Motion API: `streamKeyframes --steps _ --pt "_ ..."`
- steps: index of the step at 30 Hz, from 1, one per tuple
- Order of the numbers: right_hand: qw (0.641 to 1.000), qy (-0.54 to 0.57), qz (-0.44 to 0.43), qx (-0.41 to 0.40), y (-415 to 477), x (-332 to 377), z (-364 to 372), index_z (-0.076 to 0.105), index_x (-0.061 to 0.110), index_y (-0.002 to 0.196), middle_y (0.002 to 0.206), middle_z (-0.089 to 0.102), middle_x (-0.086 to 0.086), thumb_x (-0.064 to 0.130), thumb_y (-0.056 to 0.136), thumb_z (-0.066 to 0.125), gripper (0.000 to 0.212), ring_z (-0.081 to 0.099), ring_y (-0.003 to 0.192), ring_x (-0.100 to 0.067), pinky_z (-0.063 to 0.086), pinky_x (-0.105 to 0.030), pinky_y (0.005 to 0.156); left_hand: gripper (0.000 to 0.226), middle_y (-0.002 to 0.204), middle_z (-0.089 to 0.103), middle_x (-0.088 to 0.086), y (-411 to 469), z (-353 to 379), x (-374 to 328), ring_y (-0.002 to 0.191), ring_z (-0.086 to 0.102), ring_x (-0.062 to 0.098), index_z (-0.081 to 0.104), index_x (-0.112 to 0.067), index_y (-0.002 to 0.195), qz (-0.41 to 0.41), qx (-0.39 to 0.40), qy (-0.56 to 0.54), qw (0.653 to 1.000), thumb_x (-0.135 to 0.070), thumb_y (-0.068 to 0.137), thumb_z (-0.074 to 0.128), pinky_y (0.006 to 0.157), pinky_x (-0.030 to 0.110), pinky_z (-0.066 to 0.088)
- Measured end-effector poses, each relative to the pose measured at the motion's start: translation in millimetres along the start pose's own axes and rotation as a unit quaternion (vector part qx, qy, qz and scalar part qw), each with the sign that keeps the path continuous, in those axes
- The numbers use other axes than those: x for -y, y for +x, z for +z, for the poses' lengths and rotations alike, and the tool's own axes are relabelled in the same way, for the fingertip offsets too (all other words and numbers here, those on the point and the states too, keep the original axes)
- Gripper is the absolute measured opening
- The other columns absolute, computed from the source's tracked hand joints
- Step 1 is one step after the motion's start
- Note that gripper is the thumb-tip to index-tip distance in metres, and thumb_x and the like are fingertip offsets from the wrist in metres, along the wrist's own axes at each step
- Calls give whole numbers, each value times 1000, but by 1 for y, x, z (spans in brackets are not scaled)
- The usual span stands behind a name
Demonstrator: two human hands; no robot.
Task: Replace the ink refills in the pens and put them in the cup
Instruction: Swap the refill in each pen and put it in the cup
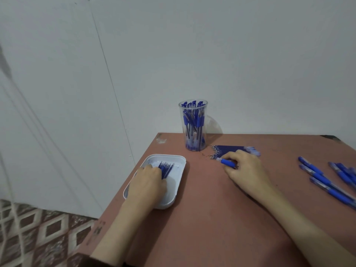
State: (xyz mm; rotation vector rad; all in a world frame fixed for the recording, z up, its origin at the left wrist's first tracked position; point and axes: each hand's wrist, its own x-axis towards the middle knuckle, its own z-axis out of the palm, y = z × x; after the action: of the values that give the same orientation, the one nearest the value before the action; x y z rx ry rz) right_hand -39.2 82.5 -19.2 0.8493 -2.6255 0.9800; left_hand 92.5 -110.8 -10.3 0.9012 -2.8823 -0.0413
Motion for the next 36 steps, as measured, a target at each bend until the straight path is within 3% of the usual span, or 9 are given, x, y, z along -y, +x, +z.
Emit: streamKeyframes --steps 6,13,15,19,25,29,32,34,36 --pt "1000 -6 -7 -3 0 1 -1 69 30 90 73 51 8 20 87 61 13 52 76 -16 34 -29 64 31 122 52 3 1 -2 -3 113 43 26 57 -21 114 15 -22 -24 999 -41 91 52 83 28 38" --pt "1000 -7 -9 -7 -1 0 1 70 28 90 74 52 7 19 86 61 13 52 75 -17 33 -28 62 22 115 55 2 4 -6 -10 110 43 24 64 -17 100 33 -42 20 998 -31 89 51 73 26 39" --pt "1000 -6 -10 -8 0 -1 0 70 28 90 72 50 8 20 87 62 12 52 74 -16 32 -28 62 11 106 59 3 3 -9 -15 107 46 24 54 -14 84 40 -58 65 995 -23 89 48 66 27 33" --pt "1000 -11 -9 -4 0 -1 0 70 27 90 71 48 9 20 87 61 11 50 75 -15 33 -29 63 31 77 48 2 1 -15 -23 87 49 26 28 -13 63 58 -57 113 990 -15 89 46 49 25 23" --pt "1000 -17 -8 -4 0 -1 0 69 29 90 71 48 10 21 88 61 11 50 77 -15 33 -28 64 9 79 58 6 11 -21 -8 69 53 28 62 -10 78 7 -53 -7 999 -12 82 54 59 27 39" --pt "1000 -22 -7 -4 0 0 0 69 30 88 70 47 11 23 88 61 11 51 76 -16 36 -29 64 14 65 56 6 16 -28 -2 63 53 28 65 -7 67 -10 -32 -58 998 -16 78 64 50 23 36" --pt "1000 -13 -3 3 0 -1 0 69 30 90 71 48 11 23 88 61 11 51 77 -15 38 -30 66 15 74 66 7 18 -31 0 65 57 25 69 -8 73 -10 -33 -92 995 -19 81 65 55 25 43" --pt "1000 -7 -3 1 0 -1 -1 68 29 93 72 51 11 22 88 60 12 52 78 -15 39 -30 67 13 75 69 3 19 -34 -1 67 63 20 71 -13 80 6 -56 -178 982 -23 86 65 62 28 50" --pt "1000 -1 -3 -3 0 0 -3 65 28 98 80 57 9 26 87 60 13 54 80 -16 42 -31 70 13 70 70 3 17 -38 -12 60 65 16 70 -10 86 22 -73 -351 933 -21 89 64 60 27 53"
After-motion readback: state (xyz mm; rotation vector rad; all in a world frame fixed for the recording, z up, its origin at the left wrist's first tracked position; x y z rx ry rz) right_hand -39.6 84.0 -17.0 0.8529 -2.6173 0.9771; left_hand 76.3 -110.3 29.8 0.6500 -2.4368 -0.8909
